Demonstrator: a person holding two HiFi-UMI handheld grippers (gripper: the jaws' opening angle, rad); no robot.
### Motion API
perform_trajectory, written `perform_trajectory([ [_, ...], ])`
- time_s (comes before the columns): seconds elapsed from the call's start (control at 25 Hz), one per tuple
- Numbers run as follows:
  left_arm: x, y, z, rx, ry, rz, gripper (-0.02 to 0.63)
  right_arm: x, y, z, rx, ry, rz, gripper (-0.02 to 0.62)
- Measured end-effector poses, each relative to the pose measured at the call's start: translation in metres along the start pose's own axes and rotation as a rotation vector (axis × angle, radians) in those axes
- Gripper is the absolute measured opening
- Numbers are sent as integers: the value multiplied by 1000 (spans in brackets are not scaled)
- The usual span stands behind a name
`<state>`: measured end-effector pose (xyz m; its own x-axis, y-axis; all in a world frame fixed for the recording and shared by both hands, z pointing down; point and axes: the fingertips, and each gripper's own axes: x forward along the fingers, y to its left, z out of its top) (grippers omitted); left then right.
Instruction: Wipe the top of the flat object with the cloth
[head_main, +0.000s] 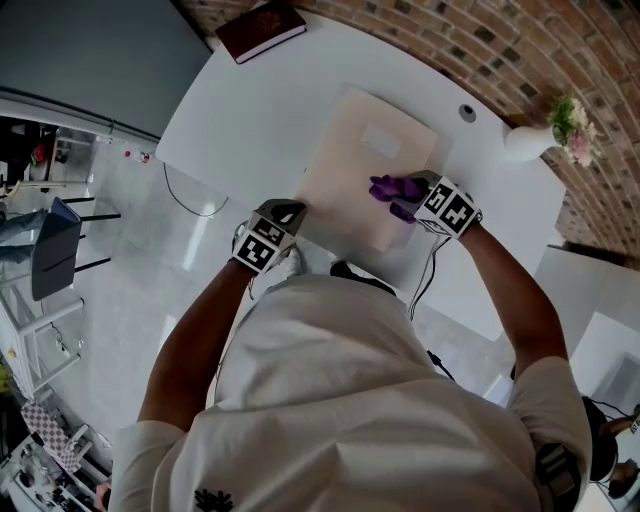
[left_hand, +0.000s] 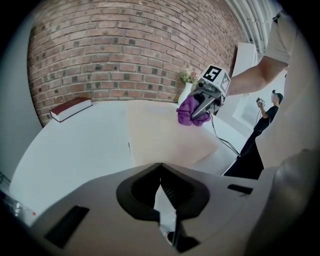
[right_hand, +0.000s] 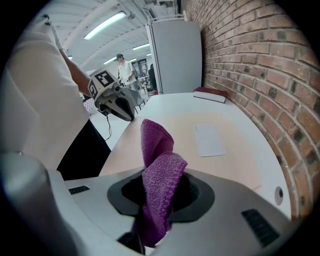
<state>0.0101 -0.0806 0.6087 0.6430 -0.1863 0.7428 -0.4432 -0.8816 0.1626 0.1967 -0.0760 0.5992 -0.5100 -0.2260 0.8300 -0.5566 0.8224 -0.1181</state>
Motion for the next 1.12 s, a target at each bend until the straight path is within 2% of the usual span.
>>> perform_trajectory([
  [0.52, 4, 0, 3, -11, 24, 4, 25, -16, -92, -11, 51, -12, -111, 126],
  [1.12, 6, 0, 6, -19, 45, 36, 25, -32, -172, -20, 91, -26, -196, 127],
])
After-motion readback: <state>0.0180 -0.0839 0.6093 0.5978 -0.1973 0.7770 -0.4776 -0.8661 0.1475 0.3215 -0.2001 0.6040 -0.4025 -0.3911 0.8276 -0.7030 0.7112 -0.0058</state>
